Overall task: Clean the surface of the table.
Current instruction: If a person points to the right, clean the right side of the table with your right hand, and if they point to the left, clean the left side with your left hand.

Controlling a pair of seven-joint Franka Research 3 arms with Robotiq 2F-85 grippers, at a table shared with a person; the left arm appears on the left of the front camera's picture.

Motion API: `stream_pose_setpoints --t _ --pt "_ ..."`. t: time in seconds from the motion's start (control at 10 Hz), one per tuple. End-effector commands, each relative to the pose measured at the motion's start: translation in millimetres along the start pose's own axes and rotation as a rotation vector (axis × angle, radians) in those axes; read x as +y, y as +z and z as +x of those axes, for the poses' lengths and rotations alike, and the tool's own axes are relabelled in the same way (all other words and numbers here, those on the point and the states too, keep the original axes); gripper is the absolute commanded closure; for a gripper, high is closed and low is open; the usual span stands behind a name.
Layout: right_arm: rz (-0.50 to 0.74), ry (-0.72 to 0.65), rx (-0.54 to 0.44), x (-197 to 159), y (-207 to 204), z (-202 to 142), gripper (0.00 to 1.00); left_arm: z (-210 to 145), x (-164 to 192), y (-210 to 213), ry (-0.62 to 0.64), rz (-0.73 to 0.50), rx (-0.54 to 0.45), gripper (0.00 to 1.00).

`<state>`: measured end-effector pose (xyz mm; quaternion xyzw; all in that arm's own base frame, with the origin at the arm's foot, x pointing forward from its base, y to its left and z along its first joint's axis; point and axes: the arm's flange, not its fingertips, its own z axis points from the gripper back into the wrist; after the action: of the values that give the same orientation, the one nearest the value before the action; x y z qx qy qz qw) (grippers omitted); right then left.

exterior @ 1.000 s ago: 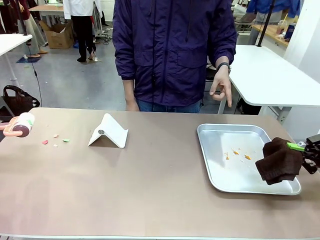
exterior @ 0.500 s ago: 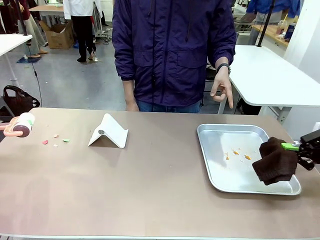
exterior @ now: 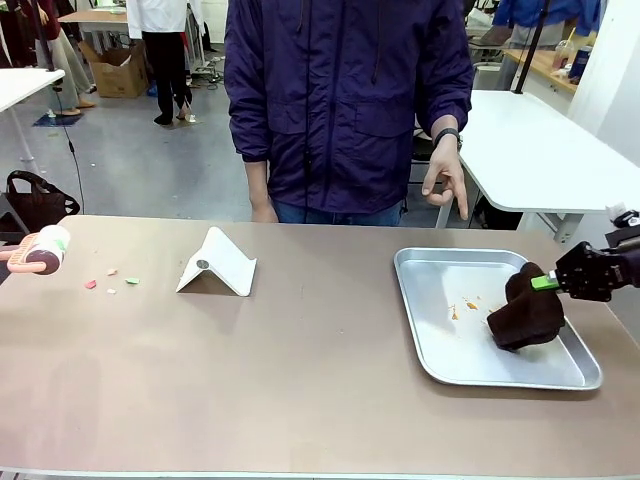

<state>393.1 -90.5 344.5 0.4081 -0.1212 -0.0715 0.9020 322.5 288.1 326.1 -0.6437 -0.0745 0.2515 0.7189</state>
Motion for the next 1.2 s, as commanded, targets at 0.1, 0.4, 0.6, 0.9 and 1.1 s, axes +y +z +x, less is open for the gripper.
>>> stream_pose_setpoints --t 0.1,0.4,0.6,0.9,1.1 --pt "-0.038 -0.006 -0.064 -9.6 0.1 -1.1 0.91 -6.0 -1.3 1.2 -0.019 -0.014 0.012 1.0" --pt "-0.077 -0.024 -0.06 -22.5 -31.2 13.6 0.91 -6.0 -1.3 1.2 -0.019 -0.014 0.012 1.0" --pt "-0.039 -0.044 -0.095 -29.1 -60.6 24.8 0.91 -6.0 -1.3 1.2 -0.019 -0.014 0.012 1.0" --pt "-0.048 -0.084 -0.043 -30.3 -104.4 32.8 0.91 -6.0 -1.3 1.2 -0.019 -0.014 0.012 1.0" --pt "-0.084 -0.08 -0.002 -23.4 -127.3 33.7 0.91 -6.0 -1.3 1.2 -0.019 -0.014 0.012 1.0"
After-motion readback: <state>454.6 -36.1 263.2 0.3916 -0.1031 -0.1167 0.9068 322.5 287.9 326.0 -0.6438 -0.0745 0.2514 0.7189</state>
